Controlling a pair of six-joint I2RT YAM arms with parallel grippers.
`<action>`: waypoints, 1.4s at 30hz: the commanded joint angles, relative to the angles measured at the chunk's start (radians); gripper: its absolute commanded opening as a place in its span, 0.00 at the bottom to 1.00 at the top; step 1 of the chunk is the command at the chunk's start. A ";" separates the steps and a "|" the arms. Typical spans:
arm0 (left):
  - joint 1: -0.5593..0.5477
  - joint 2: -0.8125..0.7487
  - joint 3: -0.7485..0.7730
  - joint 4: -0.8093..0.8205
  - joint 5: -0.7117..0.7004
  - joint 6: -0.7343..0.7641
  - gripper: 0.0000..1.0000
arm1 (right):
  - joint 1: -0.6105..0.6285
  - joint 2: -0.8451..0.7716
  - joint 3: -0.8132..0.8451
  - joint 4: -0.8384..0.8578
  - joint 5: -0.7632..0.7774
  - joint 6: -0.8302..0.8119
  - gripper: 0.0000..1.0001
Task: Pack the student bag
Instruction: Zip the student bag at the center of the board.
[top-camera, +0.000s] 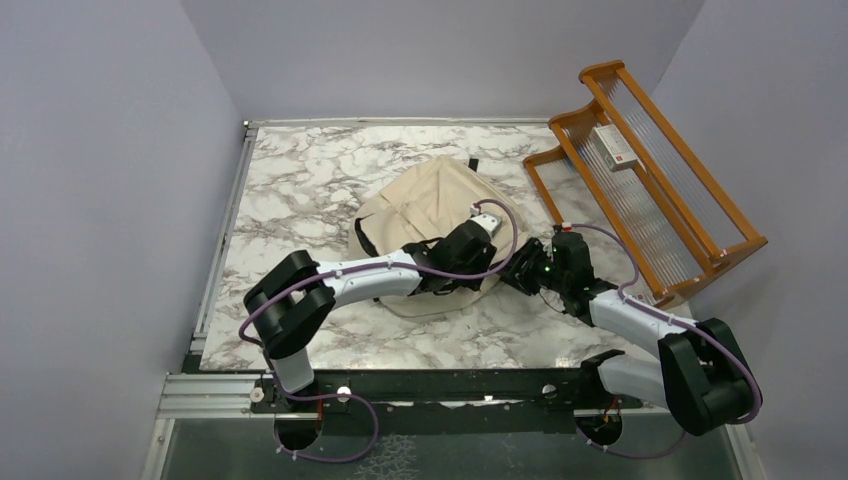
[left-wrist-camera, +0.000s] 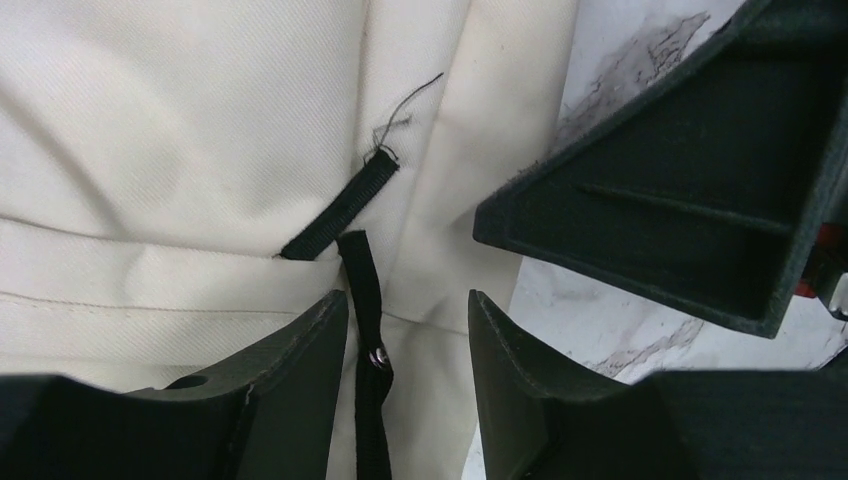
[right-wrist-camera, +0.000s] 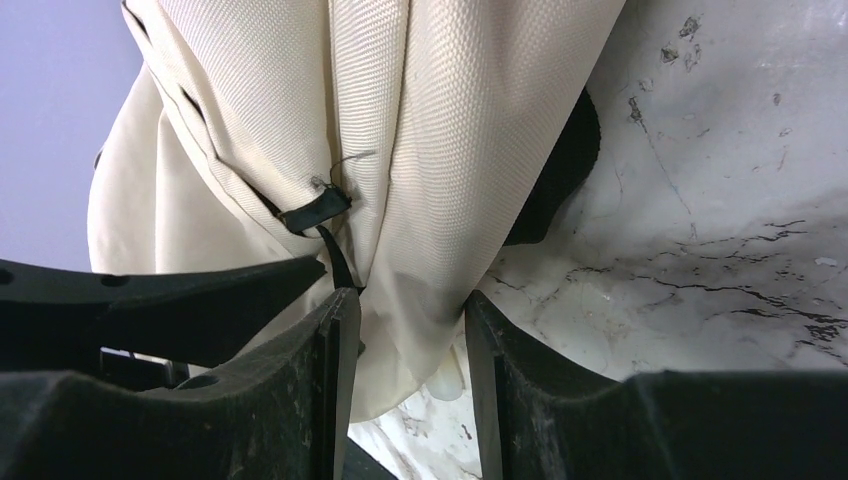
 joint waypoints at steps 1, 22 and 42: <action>-0.024 -0.025 0.002 -0.041 -0.046 -0.033 0.48 | -0.009 0.001 -0.009 0.039 -0.026 -0.021 0.47; -0.025 0.105 0.056 -0.067 -0.135 -0.053 0.47 | -0.011 -0.010 -0.006 0.033 -0.044 -0.036 0.46; -0.023 -0.042 0.001 -0.030 -0.173 0.029 0.00 | -0.013 0.002 0.000 0.031 -0.052 -0.047 0.56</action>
